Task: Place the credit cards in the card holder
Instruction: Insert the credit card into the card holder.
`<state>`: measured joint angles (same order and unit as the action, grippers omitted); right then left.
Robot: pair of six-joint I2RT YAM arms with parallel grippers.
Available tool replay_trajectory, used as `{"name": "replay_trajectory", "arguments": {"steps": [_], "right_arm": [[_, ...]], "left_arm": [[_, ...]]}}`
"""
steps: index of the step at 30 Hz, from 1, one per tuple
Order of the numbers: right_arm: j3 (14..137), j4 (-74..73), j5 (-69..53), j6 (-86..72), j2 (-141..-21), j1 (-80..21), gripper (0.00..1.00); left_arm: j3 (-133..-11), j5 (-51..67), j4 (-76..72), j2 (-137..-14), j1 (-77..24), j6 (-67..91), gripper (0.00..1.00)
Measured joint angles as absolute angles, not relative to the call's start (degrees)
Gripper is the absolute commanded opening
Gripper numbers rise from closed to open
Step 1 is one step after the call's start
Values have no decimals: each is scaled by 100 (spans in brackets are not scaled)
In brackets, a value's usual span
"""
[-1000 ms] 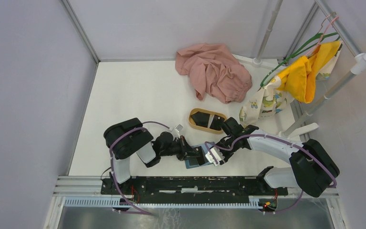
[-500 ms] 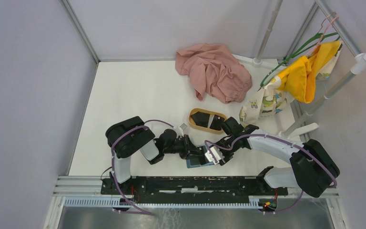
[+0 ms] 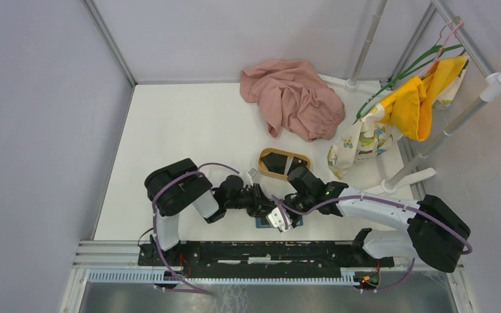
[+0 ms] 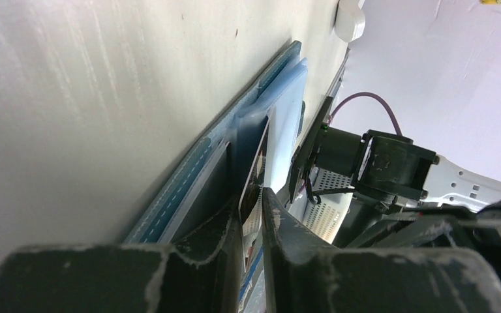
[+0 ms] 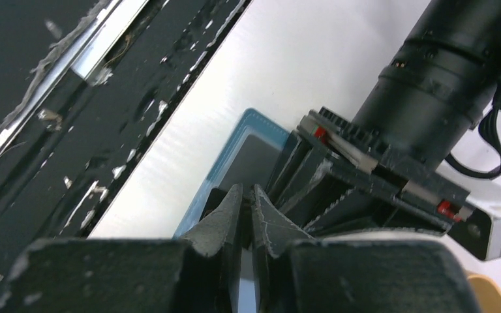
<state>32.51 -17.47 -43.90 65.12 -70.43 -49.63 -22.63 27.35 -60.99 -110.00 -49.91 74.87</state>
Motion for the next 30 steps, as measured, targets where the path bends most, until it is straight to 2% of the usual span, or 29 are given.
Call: {"name": "replay_trajectory", "arguments": {"steps": [7,15,30], "right_arm": [[3251,-963,-3155,5850,-7531,-5859,12],[3256,-856,-2047,5811,-7776,-6143,12],[3406,-1636,-1949,6121,-7760,-5725,9]], "left_arm": [[-2333,2762,-5988,-10986,-4995,7483,27],[-2359,2770,-5922,-10967,-4995,7478,30],[-2482,2705,-5739,-10875,-4995,7472,40]]}}
